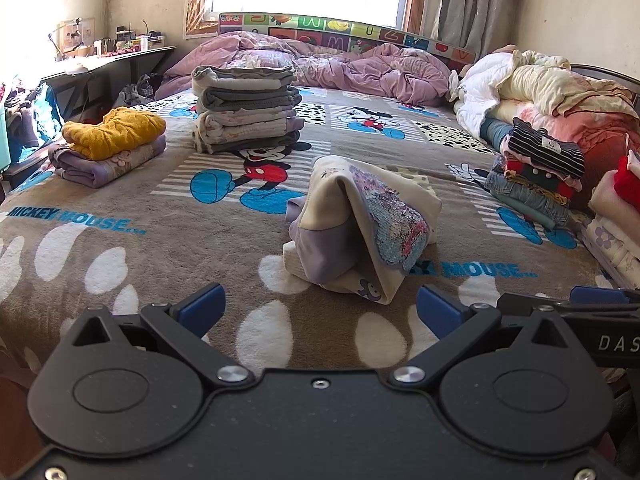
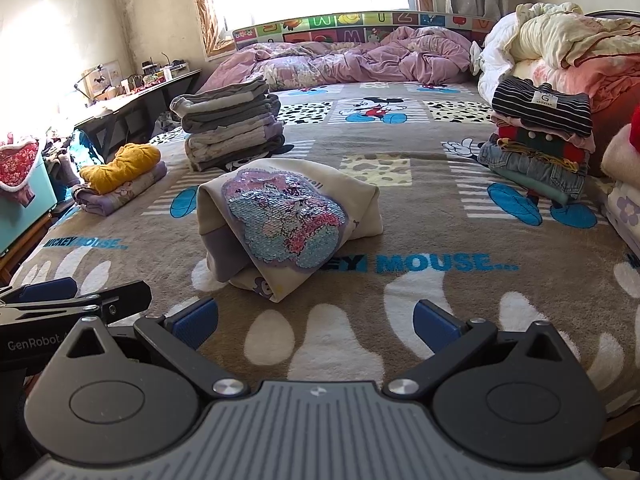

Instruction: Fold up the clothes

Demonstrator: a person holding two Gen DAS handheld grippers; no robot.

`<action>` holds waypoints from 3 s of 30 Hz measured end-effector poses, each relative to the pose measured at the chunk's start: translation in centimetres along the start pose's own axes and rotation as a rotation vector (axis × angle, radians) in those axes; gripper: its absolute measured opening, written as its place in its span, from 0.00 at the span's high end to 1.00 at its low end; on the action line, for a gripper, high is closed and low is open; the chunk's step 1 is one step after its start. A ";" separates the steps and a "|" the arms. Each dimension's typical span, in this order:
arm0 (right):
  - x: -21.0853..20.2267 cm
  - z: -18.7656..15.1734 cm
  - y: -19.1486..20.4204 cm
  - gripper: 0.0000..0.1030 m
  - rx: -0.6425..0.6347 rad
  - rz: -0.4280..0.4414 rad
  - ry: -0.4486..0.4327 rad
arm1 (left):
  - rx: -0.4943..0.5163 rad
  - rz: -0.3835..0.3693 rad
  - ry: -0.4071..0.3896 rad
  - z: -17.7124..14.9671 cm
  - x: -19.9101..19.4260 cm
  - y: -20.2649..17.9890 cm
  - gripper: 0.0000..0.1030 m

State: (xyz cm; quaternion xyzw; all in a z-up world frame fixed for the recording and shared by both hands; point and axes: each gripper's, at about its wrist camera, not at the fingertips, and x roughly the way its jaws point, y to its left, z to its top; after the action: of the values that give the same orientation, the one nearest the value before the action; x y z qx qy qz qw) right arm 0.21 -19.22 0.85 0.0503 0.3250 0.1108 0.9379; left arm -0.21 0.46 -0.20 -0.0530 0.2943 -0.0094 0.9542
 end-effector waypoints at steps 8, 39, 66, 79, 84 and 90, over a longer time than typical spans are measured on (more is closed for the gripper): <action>0.2 0.0 -0.2 0.00 0.003 0.004 0.005 | 0.000 0.001 0.006 0.0 0.2 -0.1 0.00; 14.2 -1.0 -10.9 0.00 0.396 0.334 -0.065 | -0.413 -0.273 0.176 1.8 11.2 5.3 0.00; 19.4 -1.7 -15.2 0.00 0.593 0.468 0.036 | 0.013 -0.217 0.129 14.6 25.8 -3.3 0.79; 19.5 -1.9 -16.5 0.00 0.687 0.513 -0.030 | 0.422 -0.482 -0.264 24.9 17.2 -5.6 0.80; 19.2 -2.1 -17.3 0.00 0.745 0.533 -0.069 | 0.456 -0.460 0.047 15.8 21.2 -2.9 0.69; 18.8 -1.9 -17.0 0.00 0.709 0.497 -0.075 | 0.252 -0.365 0.156 7.9 20.9 2.5 0.48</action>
State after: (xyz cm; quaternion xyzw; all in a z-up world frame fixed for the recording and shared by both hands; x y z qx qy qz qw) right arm 16.36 -31.20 -14.67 0.4498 0.2866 0.2128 0.8187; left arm 21.49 2.70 -5.66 0.0151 0.3491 -0.2225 0.9102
